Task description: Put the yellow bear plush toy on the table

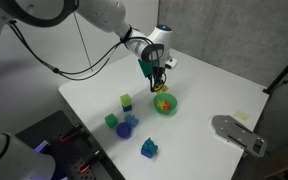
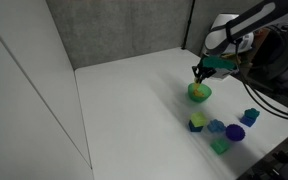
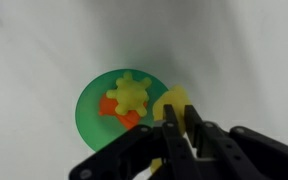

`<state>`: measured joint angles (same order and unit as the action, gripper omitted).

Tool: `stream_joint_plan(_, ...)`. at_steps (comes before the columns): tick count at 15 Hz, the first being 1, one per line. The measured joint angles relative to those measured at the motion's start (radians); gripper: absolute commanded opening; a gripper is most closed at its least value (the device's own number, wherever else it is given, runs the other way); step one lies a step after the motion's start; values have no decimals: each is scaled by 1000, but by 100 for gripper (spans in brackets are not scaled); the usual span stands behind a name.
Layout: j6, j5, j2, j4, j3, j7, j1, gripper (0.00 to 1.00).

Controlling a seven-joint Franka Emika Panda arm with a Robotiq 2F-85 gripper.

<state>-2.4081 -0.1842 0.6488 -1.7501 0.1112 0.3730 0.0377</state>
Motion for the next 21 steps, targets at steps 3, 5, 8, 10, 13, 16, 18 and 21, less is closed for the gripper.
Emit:
stream_joint_plan(3,0,0,-68,-81,-21,-40,0,5)
stream_joint_plan(5,0,0,-103,-132,-42,-70,1,6)
stream_joint_plan(8,0,0,-138,-200,-78,-115,2,5)
stream_joint_plan(10,0,0,-157,-244,-101,-141,5,5)
stream_joint_plan(13,-2,0,-188,-306,-121,-174,12,5)
stream_joint_plan(16,-42,0,-216,-360,-133,-199,15,5)
stream_joint_plan(18,-65,0,-228,-386,-140,-221,15,5)
stream_joint_plan(21,-90,0,-250,-428,-150,-254,14,5)
